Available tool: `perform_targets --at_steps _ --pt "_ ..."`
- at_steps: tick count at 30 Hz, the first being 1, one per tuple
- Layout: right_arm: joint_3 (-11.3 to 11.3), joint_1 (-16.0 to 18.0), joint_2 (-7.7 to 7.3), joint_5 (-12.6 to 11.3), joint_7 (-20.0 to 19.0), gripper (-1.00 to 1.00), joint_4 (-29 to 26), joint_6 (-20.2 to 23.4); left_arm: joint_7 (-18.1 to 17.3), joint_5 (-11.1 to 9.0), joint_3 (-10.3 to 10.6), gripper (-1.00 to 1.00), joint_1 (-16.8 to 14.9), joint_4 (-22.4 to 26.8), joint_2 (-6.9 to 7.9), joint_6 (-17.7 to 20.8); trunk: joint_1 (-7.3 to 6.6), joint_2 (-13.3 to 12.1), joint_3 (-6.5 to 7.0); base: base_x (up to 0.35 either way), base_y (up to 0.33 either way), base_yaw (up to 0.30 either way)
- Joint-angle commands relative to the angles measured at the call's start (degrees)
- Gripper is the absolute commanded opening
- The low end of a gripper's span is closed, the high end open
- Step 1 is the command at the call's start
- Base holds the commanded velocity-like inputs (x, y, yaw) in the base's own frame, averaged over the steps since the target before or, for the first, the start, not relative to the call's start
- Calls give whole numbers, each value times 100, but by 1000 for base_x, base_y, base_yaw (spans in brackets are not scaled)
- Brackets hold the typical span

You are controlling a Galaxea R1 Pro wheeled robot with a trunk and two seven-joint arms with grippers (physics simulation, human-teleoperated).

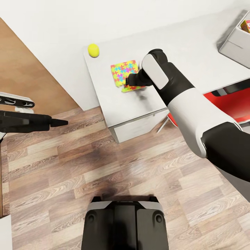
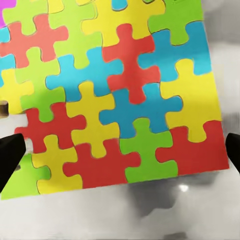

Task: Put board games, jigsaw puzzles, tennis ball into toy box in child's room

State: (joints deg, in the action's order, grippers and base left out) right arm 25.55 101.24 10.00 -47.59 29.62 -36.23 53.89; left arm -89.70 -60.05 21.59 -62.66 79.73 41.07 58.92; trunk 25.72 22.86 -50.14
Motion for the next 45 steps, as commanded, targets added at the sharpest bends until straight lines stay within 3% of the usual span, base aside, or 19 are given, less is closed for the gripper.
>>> perform_targets --at_steps 1,24,45 --pt "16 1 0 -174 -49 100 143 -12 -30 -7 20 100 -9 -2 6 60 6 6 -8 -3 0 0" --pt "-6 14 0 -163 -237 100 152 572 -30 -7 29 100 -9 -2 -1 59 6 6 -8 0 0 0" --pt "-6 157 0 -180 -242 100 214 611 -30 10 30 100 -9 -2 -2 59 6 6 -8 0 0 0"
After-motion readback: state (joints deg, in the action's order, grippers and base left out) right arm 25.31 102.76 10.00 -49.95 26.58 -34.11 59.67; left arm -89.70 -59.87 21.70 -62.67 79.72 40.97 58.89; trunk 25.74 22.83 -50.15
